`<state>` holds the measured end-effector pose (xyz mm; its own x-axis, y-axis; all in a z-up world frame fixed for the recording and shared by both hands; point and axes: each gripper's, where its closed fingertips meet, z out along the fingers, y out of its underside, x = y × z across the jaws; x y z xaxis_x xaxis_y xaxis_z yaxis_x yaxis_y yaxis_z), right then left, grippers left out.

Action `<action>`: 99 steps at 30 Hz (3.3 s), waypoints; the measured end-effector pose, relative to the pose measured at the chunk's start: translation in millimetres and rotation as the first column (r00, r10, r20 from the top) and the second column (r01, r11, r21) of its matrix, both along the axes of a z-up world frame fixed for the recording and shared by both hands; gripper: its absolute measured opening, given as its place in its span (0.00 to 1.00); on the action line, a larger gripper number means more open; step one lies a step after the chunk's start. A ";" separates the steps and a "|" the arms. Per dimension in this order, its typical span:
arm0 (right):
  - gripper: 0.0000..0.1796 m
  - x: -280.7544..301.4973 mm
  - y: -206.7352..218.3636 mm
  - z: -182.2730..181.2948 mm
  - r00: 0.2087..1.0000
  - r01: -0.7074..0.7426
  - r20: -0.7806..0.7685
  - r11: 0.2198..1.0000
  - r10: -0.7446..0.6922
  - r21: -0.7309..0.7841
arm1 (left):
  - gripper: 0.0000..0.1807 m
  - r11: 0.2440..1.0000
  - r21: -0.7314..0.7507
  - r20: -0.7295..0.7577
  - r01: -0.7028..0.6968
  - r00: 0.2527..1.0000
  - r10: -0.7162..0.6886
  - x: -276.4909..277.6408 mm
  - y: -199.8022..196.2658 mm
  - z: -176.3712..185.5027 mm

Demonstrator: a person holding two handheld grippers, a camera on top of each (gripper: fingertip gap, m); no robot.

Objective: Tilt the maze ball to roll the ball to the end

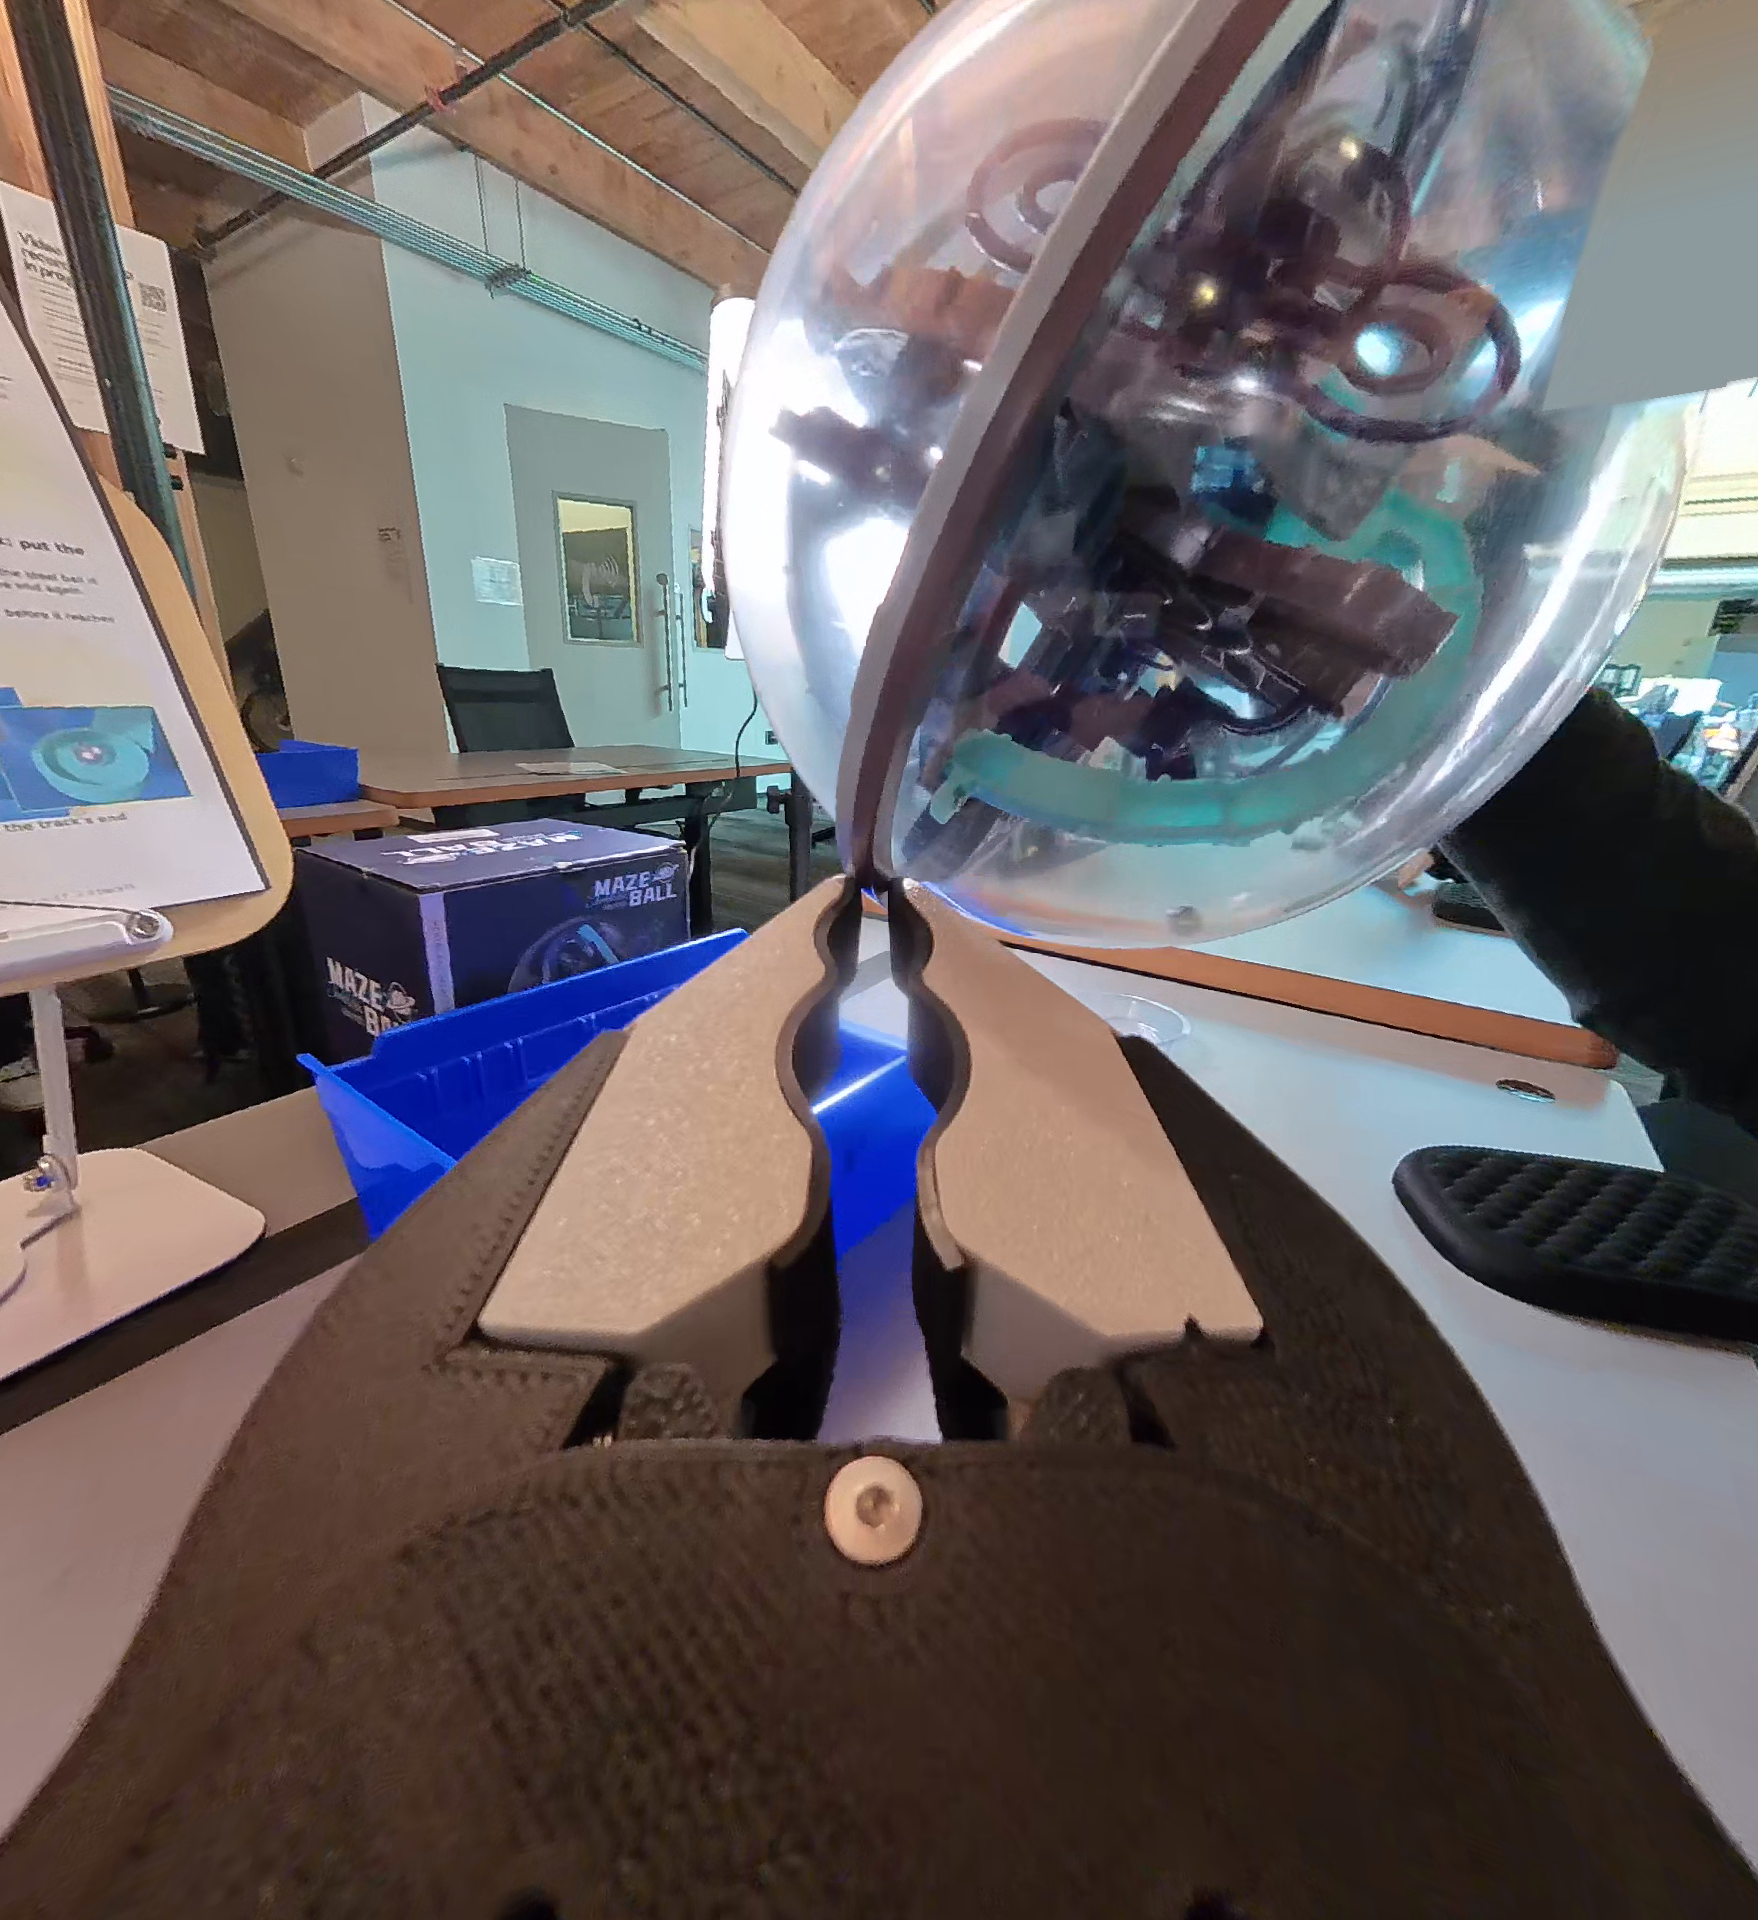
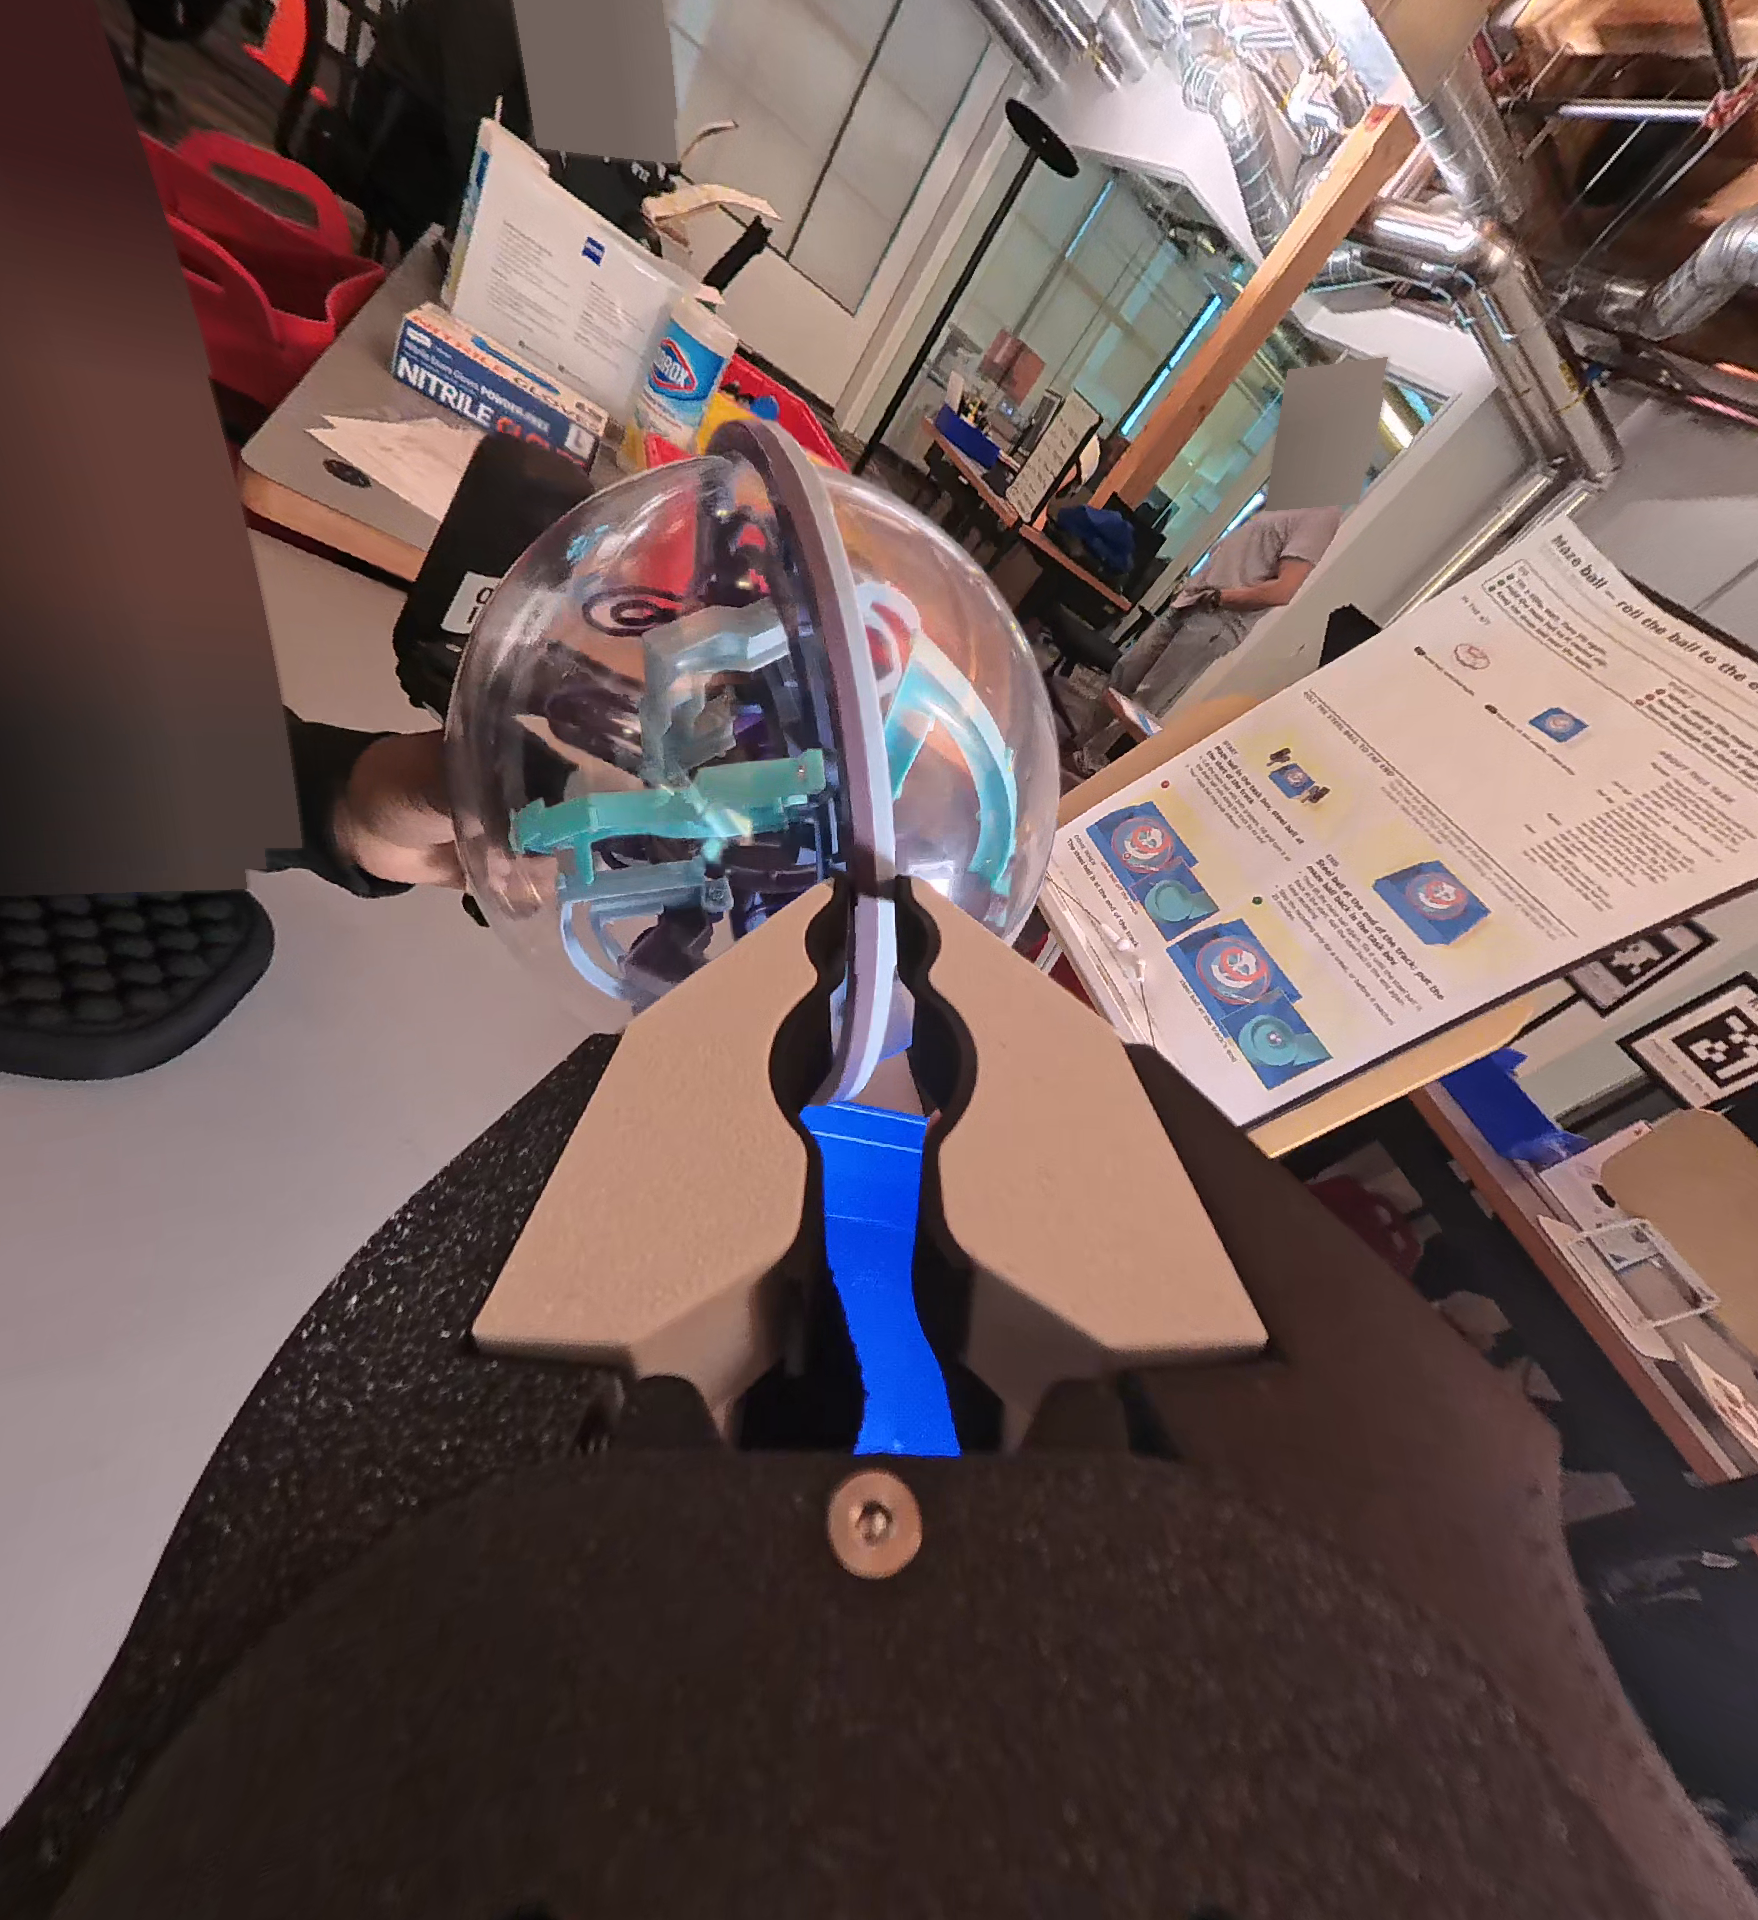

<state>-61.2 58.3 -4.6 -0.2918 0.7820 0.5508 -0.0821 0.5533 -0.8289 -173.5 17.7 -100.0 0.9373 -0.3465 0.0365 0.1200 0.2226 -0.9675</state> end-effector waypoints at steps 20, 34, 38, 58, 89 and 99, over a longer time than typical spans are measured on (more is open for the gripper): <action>0.03 -12.5 6.2 4.0 0.996 0.045 0.072 0.999 -0.045 -0.003 | 0.02 0.984 -0.106 0.101 0.141 0.986 -0.131 32.3 9.7 -35.9; 0.02 -13.4 2.6 7.2 0.999 0.020 -0.031 1.000 -0.021 -0.017 | 0.01 0.996 -0.070 0.057 0.054 0.997 -0.050 19.0 10.2 -28.5; 0.02 -11.7 -2.7 12.2 0.997 0.014 -0.072 1.000 -0.014 -0.002 | 0.01 0.999 -0.039 0.022 0.025 0.999 -0.024 15.2 9.5 -21.1; 0.02 7.1 12.4 -32.3 0.996 0.062 -0.047 0.987 -0.070 -0.149 | 0.17 0.976 -0.141 -0.140 0.168 0.972 -0.188 49.4 -2.7 -61.5; 0.01 11.9 35.2 -58.8 0.995 0.097 -0.011 0.970 -0.102 -0.224 | 0.03 0.945 -0.271 -0.197 0.186 0.950 -0.244 68.3 19.8 -101.4; 0.01 13.2 15.5 -33.2 0.985 0.067 -0.149 0.991 -0.084 -0.114 | 0.03 0.990 -0.113 -0.267 0.084 0.957 -0.111 40.5 7.0 -56.8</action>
